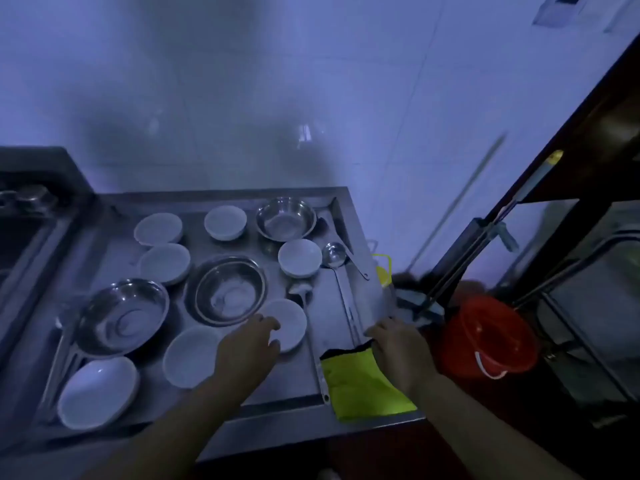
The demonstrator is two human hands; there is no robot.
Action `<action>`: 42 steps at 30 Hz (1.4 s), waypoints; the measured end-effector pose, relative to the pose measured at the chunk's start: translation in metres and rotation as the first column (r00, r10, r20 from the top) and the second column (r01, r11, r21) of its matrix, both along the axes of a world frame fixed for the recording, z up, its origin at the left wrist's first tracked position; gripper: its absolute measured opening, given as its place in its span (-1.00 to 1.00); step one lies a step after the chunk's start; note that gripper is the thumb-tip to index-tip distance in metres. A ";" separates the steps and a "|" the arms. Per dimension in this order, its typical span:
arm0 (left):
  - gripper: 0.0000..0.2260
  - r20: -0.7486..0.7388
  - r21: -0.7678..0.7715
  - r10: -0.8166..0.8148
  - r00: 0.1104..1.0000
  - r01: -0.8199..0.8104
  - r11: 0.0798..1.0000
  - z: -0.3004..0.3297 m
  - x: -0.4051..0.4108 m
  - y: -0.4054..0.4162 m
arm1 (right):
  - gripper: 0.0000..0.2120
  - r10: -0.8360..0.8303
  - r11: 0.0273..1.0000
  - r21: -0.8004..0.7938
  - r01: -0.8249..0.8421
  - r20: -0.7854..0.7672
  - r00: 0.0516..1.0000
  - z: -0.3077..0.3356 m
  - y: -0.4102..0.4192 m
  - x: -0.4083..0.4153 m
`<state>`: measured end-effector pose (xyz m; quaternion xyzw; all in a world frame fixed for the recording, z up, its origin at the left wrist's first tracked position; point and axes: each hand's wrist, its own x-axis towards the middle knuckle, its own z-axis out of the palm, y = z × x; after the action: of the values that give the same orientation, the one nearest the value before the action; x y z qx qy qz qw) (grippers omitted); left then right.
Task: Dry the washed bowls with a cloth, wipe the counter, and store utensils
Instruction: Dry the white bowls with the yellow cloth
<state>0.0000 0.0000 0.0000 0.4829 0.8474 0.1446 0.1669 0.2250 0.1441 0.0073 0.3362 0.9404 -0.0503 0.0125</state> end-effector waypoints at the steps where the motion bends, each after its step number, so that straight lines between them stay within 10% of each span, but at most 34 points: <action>1: -0.71 0.046 -0.046 0.051 0.998 -0.049 0.998 -0.008 0.002 0.001 | -0.69 -0.036 0.998 -0.053 0.039 0.051 0.998 -0.012 0.004 0.007; 9: -0.68 0.271 -0.115 0.433 0.860 -0.417 0.901 -0.059 0.021 0.021 | -0.60 0.312 0.876 -0.407 -0.260 0.066 0.948 -0.087 0.003 0.026; 13: -0.67 0.429 -0.173 0.592 0.682 -0.581 0.795 -0.077 0.015 0.037 | -0.45 0.484 0.845 -0.281 -0.454 0.041 0.874 -0.102 0.004 0.029; 20: -0.72 0.728 -0.313 0.664 0.173 -0.777 0.546 -0.089 0.008 0.056 | -0.63 0.388 0.894 -0.152 -0.423 -0.212 0.897 -0.101 0.005 0.023; 27: -0.81 0.823 -0.365 0.566 -0.049 -0.809 0.461 -0.071 0.016 0.049 | -0.67 0.198 0.938 -0.201 -0.284 -0.362 0.911 -0.065 0.024 0.033; 36: -0.75 0.813 -0.020 0.459 0.357 -0.771 0.636 -0.013 0.004 0.017 | -0.71 -0.318 0.865 -0.499 -0.051 -0.625 0.713 0.005 0.036 -0.021; 42: -0.62 0.253 0.332 0.394 0.883 -0.462 0.822 0.040 -0.012 0.000 | -0.83 -0.357 0.853 -0.511 -0.109 -0.722 0.593 0.048 0.022 -0.066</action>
<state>-0.0120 0.0002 0.0404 0.2882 0.8715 0.3825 0.1052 0.1588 0.1661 0.0549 0.3295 0.7704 -0.4394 -0.3238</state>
